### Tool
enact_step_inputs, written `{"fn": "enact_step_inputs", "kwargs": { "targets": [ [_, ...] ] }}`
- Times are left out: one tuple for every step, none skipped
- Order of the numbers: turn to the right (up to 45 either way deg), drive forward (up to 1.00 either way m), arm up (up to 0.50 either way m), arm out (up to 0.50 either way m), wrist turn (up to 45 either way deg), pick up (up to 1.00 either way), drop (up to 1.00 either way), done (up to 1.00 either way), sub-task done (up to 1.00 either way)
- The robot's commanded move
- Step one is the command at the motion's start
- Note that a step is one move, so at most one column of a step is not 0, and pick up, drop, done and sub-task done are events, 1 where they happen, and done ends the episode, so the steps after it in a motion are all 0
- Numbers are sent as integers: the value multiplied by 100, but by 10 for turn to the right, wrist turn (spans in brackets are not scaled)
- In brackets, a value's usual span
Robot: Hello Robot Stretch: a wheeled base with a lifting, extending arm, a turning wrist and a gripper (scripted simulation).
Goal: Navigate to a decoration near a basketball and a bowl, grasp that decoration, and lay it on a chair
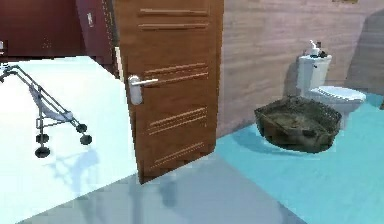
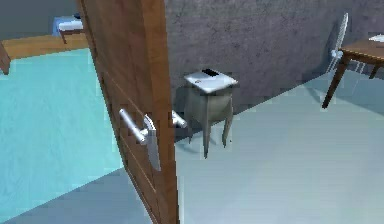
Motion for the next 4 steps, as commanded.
{"fn": "enact_step_inputs", "kwargs": {
  "targets": [
    [90, 0, 0, 0, 0, 0, 0, 0, 0],
    [0, 40, 0, 0, 0, 0, 0, 0, 0],
    [420, 0, 0, 0, 0, 0, 0, 0, 0],
    [0, 55, 0, 0, 0, 0, 0, 0, 0]
  ]
}}
